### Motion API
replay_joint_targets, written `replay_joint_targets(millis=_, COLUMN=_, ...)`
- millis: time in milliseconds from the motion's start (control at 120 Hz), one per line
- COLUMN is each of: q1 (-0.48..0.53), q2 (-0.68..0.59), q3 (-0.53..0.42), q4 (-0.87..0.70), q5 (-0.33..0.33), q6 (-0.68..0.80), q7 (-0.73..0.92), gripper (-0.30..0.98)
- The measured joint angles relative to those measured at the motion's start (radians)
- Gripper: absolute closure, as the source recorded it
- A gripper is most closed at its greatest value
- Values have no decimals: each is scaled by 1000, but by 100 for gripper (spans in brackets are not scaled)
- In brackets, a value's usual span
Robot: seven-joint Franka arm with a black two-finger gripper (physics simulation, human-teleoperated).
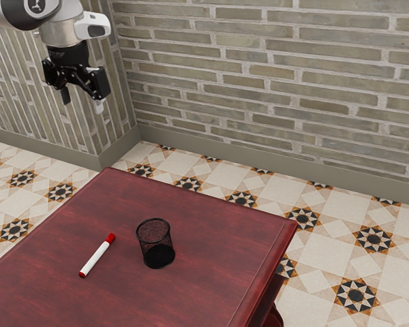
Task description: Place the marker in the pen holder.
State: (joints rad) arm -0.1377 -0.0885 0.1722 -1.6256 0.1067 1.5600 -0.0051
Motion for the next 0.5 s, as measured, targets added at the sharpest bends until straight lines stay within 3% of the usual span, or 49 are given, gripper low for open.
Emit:
replay_joint_targets(millis=325, q1=27, q2=-4, q3=-2, q4=2, q5=-10, q6=-1, q7=-9, gripper=0)
replay_joint_targets(millis=500, q1=39, q2=28, q3=6, q4=-380, q5=-2, q6=207, q7=-12, gripper=0)
